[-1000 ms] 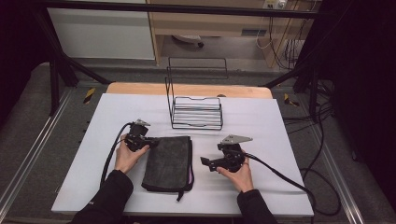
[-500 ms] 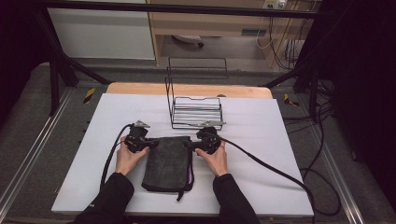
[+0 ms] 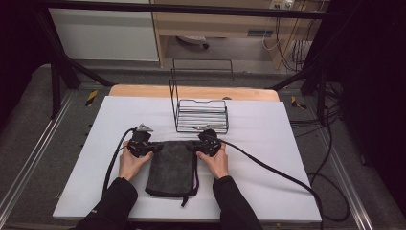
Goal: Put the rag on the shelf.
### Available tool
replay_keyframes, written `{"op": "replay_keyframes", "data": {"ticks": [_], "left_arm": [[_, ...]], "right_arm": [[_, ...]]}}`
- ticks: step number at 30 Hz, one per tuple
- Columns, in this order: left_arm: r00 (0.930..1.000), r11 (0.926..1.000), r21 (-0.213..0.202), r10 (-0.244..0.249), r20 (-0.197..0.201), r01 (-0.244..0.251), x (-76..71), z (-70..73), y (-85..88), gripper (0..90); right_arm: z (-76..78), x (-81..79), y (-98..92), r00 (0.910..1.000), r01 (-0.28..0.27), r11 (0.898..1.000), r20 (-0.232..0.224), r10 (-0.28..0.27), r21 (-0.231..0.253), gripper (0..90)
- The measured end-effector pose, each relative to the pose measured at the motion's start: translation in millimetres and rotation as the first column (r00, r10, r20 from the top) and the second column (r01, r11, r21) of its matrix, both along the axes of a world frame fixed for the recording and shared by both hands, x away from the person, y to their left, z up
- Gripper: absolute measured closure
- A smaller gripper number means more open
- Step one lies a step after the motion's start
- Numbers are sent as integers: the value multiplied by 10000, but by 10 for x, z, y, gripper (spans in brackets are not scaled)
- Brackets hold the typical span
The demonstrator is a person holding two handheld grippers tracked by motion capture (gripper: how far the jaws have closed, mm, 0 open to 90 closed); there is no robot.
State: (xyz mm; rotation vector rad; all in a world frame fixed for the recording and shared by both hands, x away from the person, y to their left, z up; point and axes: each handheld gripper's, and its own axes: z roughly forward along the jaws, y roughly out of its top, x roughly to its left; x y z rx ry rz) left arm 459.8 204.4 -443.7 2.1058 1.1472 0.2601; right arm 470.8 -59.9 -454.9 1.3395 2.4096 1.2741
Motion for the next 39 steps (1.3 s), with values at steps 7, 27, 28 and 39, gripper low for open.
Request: {"op": "replay_keyframes", "data": {"ticks": [7,27,28,39], "left_arm": [[10000,10000,38,-29,24,29,-4,10,-5,791],[9983,9957,-921,90,579,-36,-172,263,138,808],[9979,9947,-1023,106,638,-41,-190,281,148,808],[9923,9895,-1440,74,1234,105,-341,457,196,807]], "right_arm": [[22,6,-8,9981,87,9996,-608,-69,286,739],[284,-150,-46,9999,-121,9949,72,114,1001,793],[305,-167,-48,9998,-149,9943,145,134,1059,793],[487,-341,-76,9943,-448,9898,1018,311,1353,793]]}}
